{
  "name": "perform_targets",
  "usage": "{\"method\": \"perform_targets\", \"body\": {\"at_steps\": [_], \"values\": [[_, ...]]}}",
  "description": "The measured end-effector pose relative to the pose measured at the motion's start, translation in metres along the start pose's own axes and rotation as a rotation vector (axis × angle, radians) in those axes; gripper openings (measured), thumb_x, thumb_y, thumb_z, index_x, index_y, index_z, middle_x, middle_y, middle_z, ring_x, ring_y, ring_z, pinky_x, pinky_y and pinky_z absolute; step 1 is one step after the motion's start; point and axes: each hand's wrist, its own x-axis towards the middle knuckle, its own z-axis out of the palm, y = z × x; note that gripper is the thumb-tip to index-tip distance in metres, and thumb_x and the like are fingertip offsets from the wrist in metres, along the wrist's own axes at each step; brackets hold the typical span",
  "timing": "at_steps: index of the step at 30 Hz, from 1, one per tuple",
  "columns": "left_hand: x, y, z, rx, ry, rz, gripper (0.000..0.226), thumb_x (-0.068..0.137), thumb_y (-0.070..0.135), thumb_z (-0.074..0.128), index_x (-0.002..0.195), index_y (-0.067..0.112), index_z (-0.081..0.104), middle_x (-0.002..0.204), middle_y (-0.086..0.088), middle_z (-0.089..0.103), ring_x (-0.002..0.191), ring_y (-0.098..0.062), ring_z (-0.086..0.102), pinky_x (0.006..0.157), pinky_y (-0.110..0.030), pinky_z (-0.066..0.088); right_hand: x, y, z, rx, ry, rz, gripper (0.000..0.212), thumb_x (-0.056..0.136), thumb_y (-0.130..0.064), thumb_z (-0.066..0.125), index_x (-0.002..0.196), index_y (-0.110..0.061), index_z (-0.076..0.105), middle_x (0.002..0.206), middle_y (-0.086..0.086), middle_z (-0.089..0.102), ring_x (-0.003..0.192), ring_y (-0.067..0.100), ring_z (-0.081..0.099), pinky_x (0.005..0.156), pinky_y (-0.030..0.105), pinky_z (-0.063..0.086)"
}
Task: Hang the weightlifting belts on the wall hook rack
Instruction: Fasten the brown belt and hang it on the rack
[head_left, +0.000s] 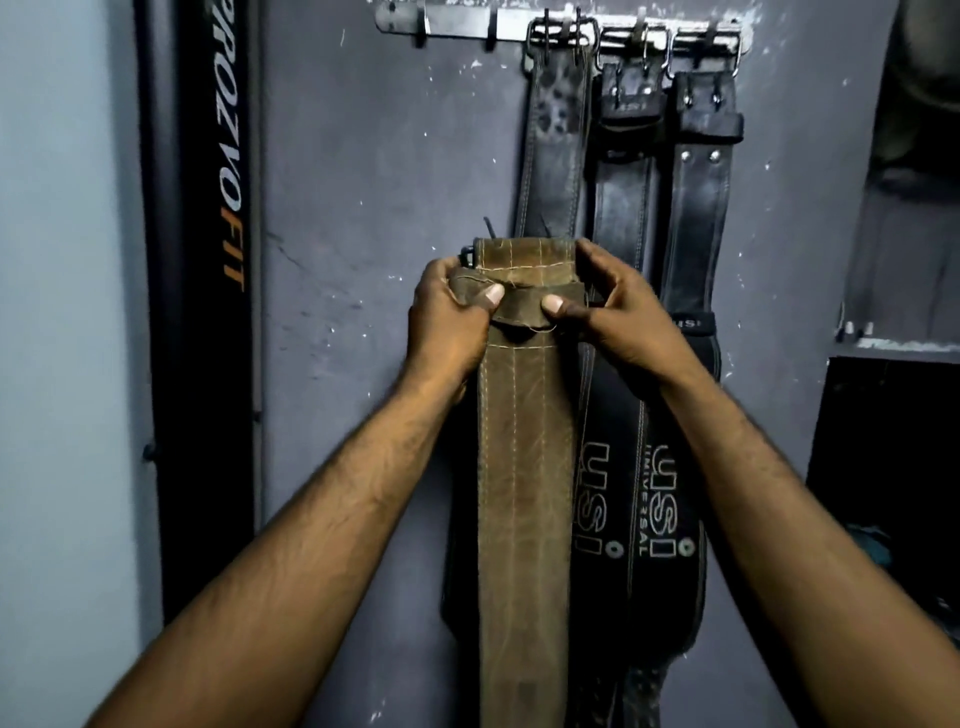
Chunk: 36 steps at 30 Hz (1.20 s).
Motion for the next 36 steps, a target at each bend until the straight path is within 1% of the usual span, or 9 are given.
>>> {"method": "perform_targets", "body": {"at_steps": [5, 11, 16, 20, 24, 26, 30, 34, 36], "values": [[0.077, 0.015, -0.009, 0.052, -0.025, 0.185, 0.057, 0.083, 0.014, 0.071, 0.138, 0.017, 0.055, 0.124, -0.004, 0.069, 0.111, -0.018, 0.068, 0.101, -0.043, 0.054, 0.069, -0.021, 0.010, -0.103, 0.038, -0.133, 0.089, 0.085, -0.010, 0.074, 0.157, -0.021, 0.022, 0.162, 0.002, 0.030, 0.139, 0.004, 0.031, 0.119, 0.041, 0.034], [0.156, 0.043, -0.004, 0.159, -0.043, 0.365, 0.062, 0.078, 0.023, 0.070, 0.138, 0.018, 0.056, 0.128, -0.002, 0.068, 0.114, -0.016, 0.066, 0.104, -0.041, 0.052, 0.143, -0.044, 0.000, -0.211, 0.058, -0.249, 0.091, 0.084, -0.012, 0.076, 0.157, -0.018, 0.022, 0.162, 0.005, 0.029, 0.148, 0.018, 0.029, 0.120, 0.041, 0.032], [0.207, 0.066, 0.005, 0.184, -0.024, 0.475, 0.062, 0.089, 0.003, 0.069, 0.146, 0.004, 0.045, 0.146, -0.009, 0.054, 0.123, -0.011, 0.056, 0.105, -0.016, 0.043, 0.191, -0.060, -0.003, -0.212, 0.094, -0.296, 0.089, 0.085, -0.007, 0.074, 0.157, -0.012, 0.022, 0.161, 0.010, 0.030, 0.146, 0.023, 0.032, 0.120, 0.038, 0.032], [0.243, 0.077, 0.009, 0.228, -0.033, 0.500, 0.063, 0.087, 0.007, 0.070, 0.145, 0.005, 0.047, 0.150, -0.006, 0.049, 0.135, -0.016, 0.050, 0.115, -0.025, 0.038, 0.219, -0.068, -0.007, -0.238, 0.140, -0.298, 0.089, 0.085, -0.005, 0.074, 0.156, -0.009, 0.021, 0.158, 0.012, 0.036, 0.143, 0.025, 0.039, 0.118, 0.040, 0.036], [0.266, 0.086, 0.018, 0.250, -0.084, 0.461, 0.049, 0.090, 0.006, 0.067, 0.137, 0.015, 0.055, 0.141, 0.001, 0.056, 0.124, -0.009, 0.056, 0.104, -0.014, 0.045, 0.238, -0.075, -0.013, -0.260, 0.142, -0.300, 0.068, 0.085, 0.004, 0.069, 0.146, -0.003, 0.038, 0.118, 0.003, 0.063, 0.106, 0.015, 0.063, 0.097, 0.026, 0.052], [0.277, 0.088, 0.023, 0.240, -0.093, 0.417, 0.045, 0.090, 0.007, 0.067, 0.134, 0.010, 0.058, 0.131, -0.004, 0.063, 0.115, -0.013, 0.061, 0.104, -0.022, 0.047, 0.245, -0.079, -0.013, -0.309, 0.146, -0.273, 0.066, 0.082, 0.001, 0.072, 0.142, -0.001, 0.043, 0.122, 0.010, 0.065, 0.106, 0.019, 0.064, 0.096, 0.028, 0.053], [0.280, 0.071, 0.023, 0.212, -0.096, 0.339, 0.035, 0.092, 0.000, 0.062, 0.127, 0.004, 0.061, 0.107, -0.005, 0.065, 0.089, -0.011, 0.062, 0.080, -0.014, 0.051, 0.242, -0.076, -0.007, -0.484, 0.177, -0.230, 0.088, 0.073, -0.023, 0.083, 0.149, -0.010, 0.040, 0.142, 0.010, 0.056, 0.126, 0.023, 0.057, 0.111, 0.037, 0.045], [0.281, 0.051, 0.016, 0.229, -0.080, 0.338, 0.066, 0.082, 0.020, 0.071, 0.144, 0.011, 0.050, 0.146, -0.007, 0.054, 0.133, -0.020, 0.053, 0.116, -0.034, 0.040, 0.221, -0.066, 0.001, -0.540, 0.269, -0.271, 0.075, 0.082, -0.023, 0.080, 0.146, -0.012, 0.044, 0.147, 0.003, 0.053, 0.129, 0.017, 0.054, 0.105, 0.021, 0.037], [0.282, 0.046, 0.014, 0.276, -0.036, 0.346, 0.077, 0.077, 0.038, 0.071, 0.147, 0.015, 0.046, 0.150, -0.004, 0.051, 0.137, -0.020, 0.050, 0.118, -0.037, 0.038, 0.217, -0.065, 0.004, -0.533, 0.322, -0.261, 0.065, 0.082, -0.024, 0.079, 0.141, -0.014, 0.052, 0.141, 0.001, 0.059, 0.117, 0.008, 0.056, 0.095, 0.014, 0.035]]}}
